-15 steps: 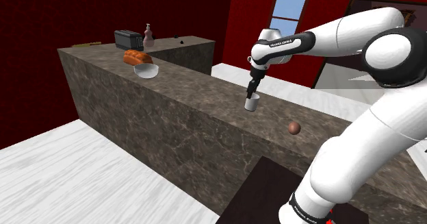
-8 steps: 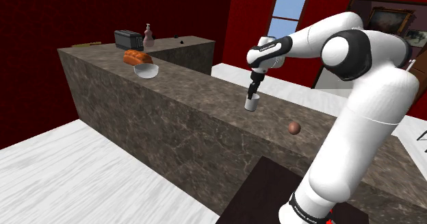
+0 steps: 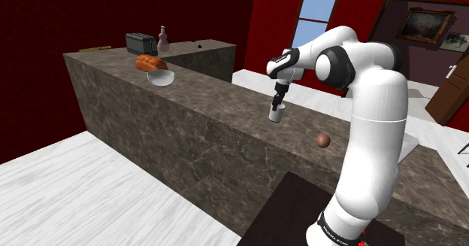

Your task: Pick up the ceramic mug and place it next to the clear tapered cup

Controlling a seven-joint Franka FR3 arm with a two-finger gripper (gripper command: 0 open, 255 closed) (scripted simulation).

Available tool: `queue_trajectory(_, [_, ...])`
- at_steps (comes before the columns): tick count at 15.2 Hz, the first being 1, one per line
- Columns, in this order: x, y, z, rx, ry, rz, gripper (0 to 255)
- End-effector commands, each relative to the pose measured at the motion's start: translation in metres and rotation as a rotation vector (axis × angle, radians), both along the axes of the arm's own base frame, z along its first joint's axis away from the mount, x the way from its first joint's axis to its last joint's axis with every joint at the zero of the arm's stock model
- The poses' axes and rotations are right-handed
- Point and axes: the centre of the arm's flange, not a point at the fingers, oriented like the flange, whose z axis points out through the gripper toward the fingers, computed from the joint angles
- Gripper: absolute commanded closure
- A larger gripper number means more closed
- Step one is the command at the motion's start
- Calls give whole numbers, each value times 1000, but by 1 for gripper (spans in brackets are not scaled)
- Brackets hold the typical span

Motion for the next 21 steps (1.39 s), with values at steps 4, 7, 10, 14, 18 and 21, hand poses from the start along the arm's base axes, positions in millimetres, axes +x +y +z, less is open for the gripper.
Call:
queue_trajectory(4, [-1,-4,-26,-1,0,0,0])
queue_trajectory(7, [0,-5,-35,-1,0,0,0])
queue_trajectory(10, [0,-5,-35,-1,0,0,0])
queue_trajectory(14, [0,-5,-35,0,0,0,0])
queue_trajectory(18, [0,-5,-35,0,0,0,255])
queue_trajectory(21, [0,-5,-35,0,0,0,255])
